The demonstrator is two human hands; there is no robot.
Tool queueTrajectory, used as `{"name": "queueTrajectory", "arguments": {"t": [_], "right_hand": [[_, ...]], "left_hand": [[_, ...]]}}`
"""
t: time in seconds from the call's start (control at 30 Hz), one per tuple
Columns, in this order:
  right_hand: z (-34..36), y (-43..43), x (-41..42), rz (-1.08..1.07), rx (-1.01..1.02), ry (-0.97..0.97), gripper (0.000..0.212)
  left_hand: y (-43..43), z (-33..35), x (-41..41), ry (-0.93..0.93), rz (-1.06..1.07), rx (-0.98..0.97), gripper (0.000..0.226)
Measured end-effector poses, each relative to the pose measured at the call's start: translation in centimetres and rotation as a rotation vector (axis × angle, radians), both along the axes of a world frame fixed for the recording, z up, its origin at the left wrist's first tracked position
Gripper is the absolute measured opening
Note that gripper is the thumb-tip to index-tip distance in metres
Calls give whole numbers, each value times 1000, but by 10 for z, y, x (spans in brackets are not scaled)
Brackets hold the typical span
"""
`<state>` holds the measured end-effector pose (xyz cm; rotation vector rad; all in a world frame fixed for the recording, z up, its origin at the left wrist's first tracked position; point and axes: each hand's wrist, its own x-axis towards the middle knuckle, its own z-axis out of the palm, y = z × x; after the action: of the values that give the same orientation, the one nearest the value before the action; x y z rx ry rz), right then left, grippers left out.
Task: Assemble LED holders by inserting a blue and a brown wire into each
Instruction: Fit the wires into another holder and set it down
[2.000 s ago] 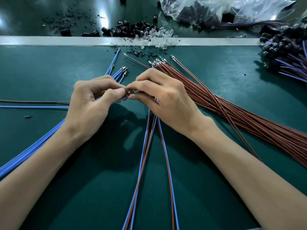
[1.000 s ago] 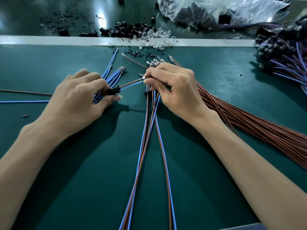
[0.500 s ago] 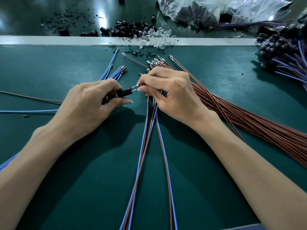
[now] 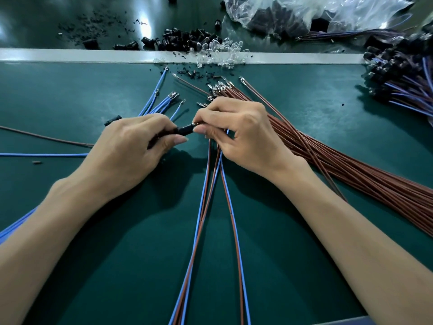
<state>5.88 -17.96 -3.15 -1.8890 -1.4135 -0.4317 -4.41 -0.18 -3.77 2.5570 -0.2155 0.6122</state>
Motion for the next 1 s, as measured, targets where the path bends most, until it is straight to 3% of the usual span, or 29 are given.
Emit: {"name": "queueTrajectory", "arguments": {"t": [0.3, 0.63, 0.83, 1.0], "right_hand": [[0, 0, 1, -7, 59, 8, 10], [0, 1, -4, 12, 71, 132, 12], [2, 3, -8, 38, 12, 137, 39], [-4, 7, -10, 77, 40, 152, 23]], "left_hand": [[2, -1, 2, -16, -51, -24, 16], [0, 2, 1, -1, -50, -63, 14], [-3, 5, 1, -7, -75, -67, 15], [-3, 5, 1, -12, -69, -74, 18]]}}
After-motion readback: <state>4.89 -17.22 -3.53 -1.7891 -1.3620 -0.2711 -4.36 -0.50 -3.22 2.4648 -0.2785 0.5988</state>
